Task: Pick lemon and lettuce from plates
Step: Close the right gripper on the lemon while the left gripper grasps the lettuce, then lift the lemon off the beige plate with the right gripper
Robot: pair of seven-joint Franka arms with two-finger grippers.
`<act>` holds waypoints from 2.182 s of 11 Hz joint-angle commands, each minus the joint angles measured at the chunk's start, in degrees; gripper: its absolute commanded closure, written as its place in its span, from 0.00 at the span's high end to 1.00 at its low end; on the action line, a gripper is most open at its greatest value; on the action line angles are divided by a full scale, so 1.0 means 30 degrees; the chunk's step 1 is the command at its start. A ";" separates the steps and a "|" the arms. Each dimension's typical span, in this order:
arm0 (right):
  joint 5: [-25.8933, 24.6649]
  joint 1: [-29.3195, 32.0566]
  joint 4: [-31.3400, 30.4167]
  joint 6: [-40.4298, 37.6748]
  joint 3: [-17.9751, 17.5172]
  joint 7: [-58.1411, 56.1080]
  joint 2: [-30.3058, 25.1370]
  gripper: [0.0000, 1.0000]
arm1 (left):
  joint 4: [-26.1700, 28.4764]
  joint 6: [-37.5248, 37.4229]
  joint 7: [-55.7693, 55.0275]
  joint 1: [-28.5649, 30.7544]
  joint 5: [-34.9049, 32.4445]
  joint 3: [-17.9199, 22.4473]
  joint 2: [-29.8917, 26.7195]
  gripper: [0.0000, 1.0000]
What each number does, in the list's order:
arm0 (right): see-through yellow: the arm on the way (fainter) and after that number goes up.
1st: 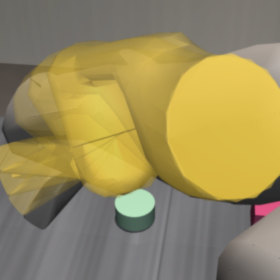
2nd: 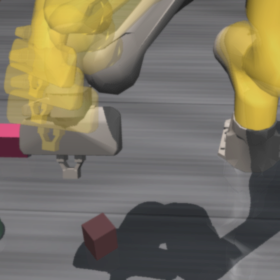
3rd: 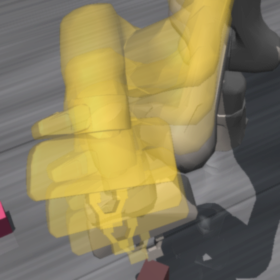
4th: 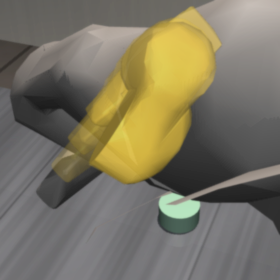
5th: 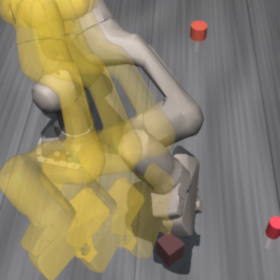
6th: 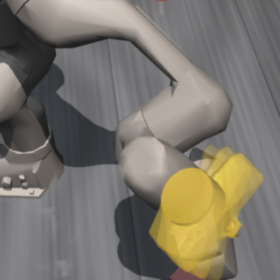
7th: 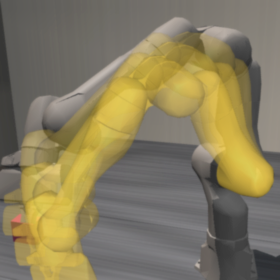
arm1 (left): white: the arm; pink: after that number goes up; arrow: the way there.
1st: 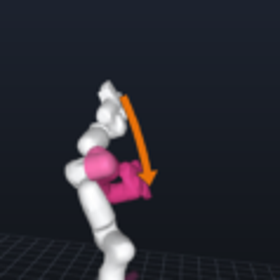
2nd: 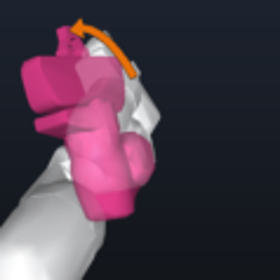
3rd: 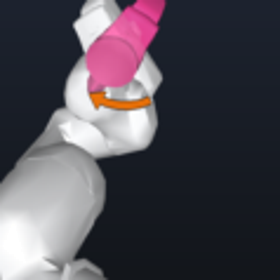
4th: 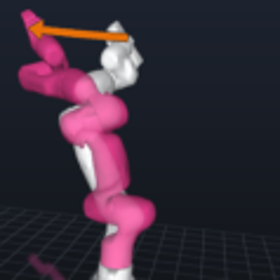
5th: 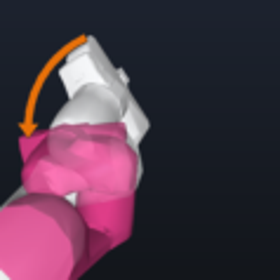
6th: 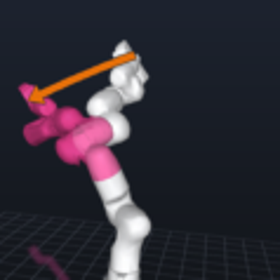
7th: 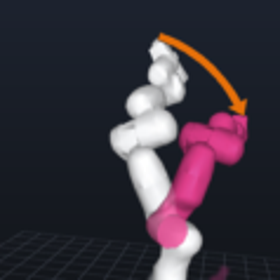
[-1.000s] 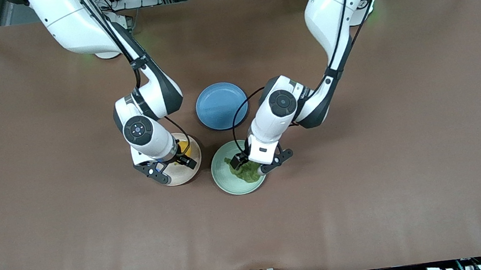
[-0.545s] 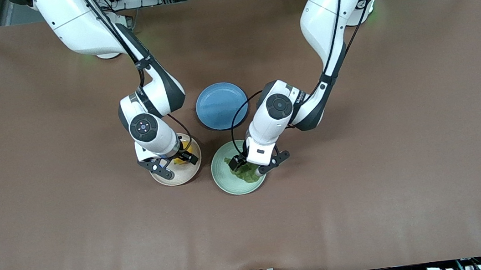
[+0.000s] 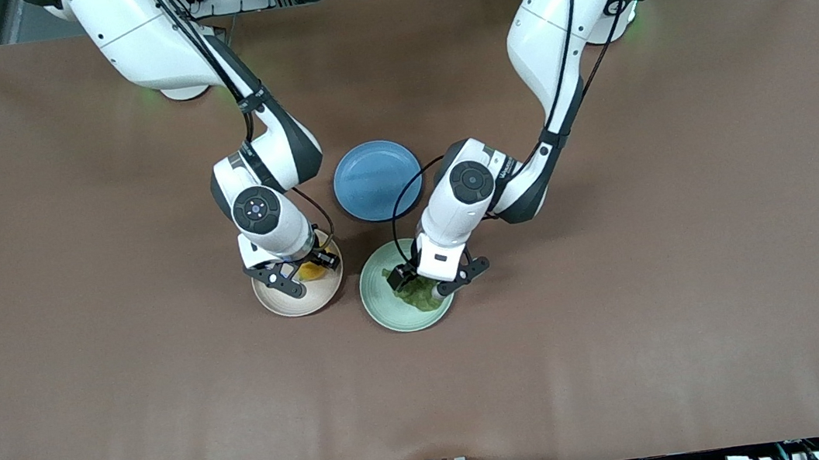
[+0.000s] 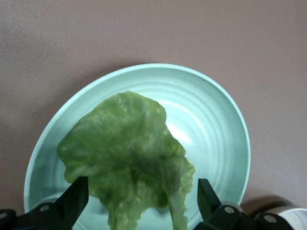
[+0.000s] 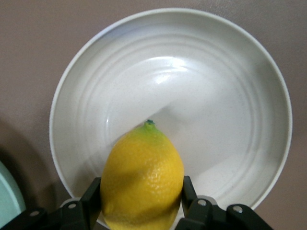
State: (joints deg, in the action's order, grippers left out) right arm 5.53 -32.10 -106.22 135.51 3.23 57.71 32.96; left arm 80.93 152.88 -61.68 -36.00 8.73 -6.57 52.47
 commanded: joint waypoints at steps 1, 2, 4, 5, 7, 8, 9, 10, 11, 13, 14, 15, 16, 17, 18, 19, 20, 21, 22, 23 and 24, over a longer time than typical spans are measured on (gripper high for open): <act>-0.0260 0.0095 -0.0248 0.0035 0.0211 -0.0339 -0.0554 0.00 | -0.0579 0.0543 -0.0035 -0.0305 0.0224 0.0287 0.0675 1.00; -0.0260 0.0241 -0.0190 -0.0429 0.0299 -0.0950 -0.0787 0.00 | -0.0579 0.0573 0.0023 -0.0305 0.0165 0.0287 0.0704 1.00; -0.0260 0.1086 -0.0190 -0.2356 0.0417 -0.2995 -0.1984 0.00 | -0.0579 0.0603 0.0053 -0.0305 0.0165 0.0287 0.0763 1.00; -0.0260 0.1759 -0.0190 -0.3354 0.0417 -0.4254 -0.2658 0.00 | -0.0579 0.0603 0.0024 -0.0305 0.0165 0.0287 0.0763 0.90; -0.0260 0.3135 -0.0161 -0.5142 0.0417 -0.6832 -0.3744 0.00 | -0.0550 0.0603 0.0199 -0.0305 0.0165 0.0287 0.0763 0.63; -0.0231 0.3954 -0.0074 -0.6166 0.0388 -0.8295 -0.4213 0.00 | -0.0550 0.0574 0.0229 -0.0305 0.0136 0.0287 0.0763 0.56; -0.0231 0.4717 0.0072 -0.7336 0.0416 -0.9875 -0.4624 0.00 | -0.0550 0.0574 0.0229 -0.0305 0.0135 0.0287 0.0763 0.51; -0.0231 0.5536 0.0045 -0.8044 0.0417 -1.1457 -0.4889 0.00 | -0.0521 0.0574 0.0229 -0.0421 0.0106 0.0287 0.0763 0.48; -0.0231 0.6444 -0.0013 -0.8631 0.0417 -1.3010 -0.4920 0.00 | -0.0521 0.0603 0.0229 -0.0422 0.0106 0.0403 0.0763 0.45; -0.0231 0.7882 0.0016 -0.9513 0.0417 -1.6174 -0.5153 0.00 | -0.0491 0.0574 0.0229 -0.0451 0.0077 0.0404 0.0763 0.37; -0.0231 0.8642 -0.0014 -0.9661 0.0417 -1.7756 -0.5184 0.00 | -0.0491 0.0574 0.0229 -0.0451 0.0019 0.0404 0.0734 0.32; -0.0376 0.9114 -0.0072 -0.9749 0.0446 -1.9251 -0.5184 0.00 | -0.0491 0.0574 0.0258 -0.0422 -0.0243 0.0404 0.0675 0.24; -0.1451 0.9670 -0.0160 -0.9721 0.0446 -2.0542 -0.5097 0.00 | -0.0491 0.0545 0.0287 -0.0422 -0.0303 0.0404 0.0617 0.19; -0.2245 1.0227 -0.0364 -0.9634 0.0417 -2.1396 -0.5067 0.00 | -0.0491 0.0486 0.0317 -0.0422 -0.0333 0.0404 0.0558 0.14; -0.2282 1.0551 -0.0598 -0.9314 0.0417 -2.2217 -0.5009 0.00 | -0.0491 0.0428 0.0317 -0.0393 -0.0333 0.0404 0.0529 0.04; -0.2282 1.0815 -0.1151 -0.8528 0.0417 -2.2689 -0.5009 0.00 | -0.0491 0.0369 0.0317 -0.0364 -0.0333 0.0404 0.0470 0.01; -0.2311 1.0876 -0.2027 -0.7273 0.0417 -2.3100 -0.5067 0.00 | -0.0491 0.0195 0.0346 -0.0363 -0.0333 0.0404 0.0354 0.00; -0.2369 1.1051 -0.2993 -0.5897 0.0446 -2.3626 -0.5096 0.00 | -0.0491 -0.0184 0.0346 -0.0305 -0.0333 0.0404 0.0237 0.00; -0.2370 1.1720 -0.3785 -0.4607 0.0446 -2.4444 -0.5067 0.00 | -0.0491 -0.0507 0.0404 -0.0276 -0.0507 0.0404 0.0090 0.00; -0.2370 1.2364 -0.4344 -0.3550 0.0446 -2.5525 -0.4951 0.00 | -0.0491 -0.0684 0.0492 -0.0217 -0.0596 0.0404 0.0002 0.00; -0.2370 1.2632 -0.4727 -0.2930 0.0446 -2.5623 -0.4805 0.00 | -0.0491 -0.0802 0.0493 -0.0188 -0.0597 0.0404 -0.0086 0.00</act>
State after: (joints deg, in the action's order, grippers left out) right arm -0.51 2.05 -116.29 122.06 5.41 -15.60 19.41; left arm 79.43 152.58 -60.87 -36.51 8.06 -5.86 53.59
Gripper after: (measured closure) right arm 0.308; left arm 0.982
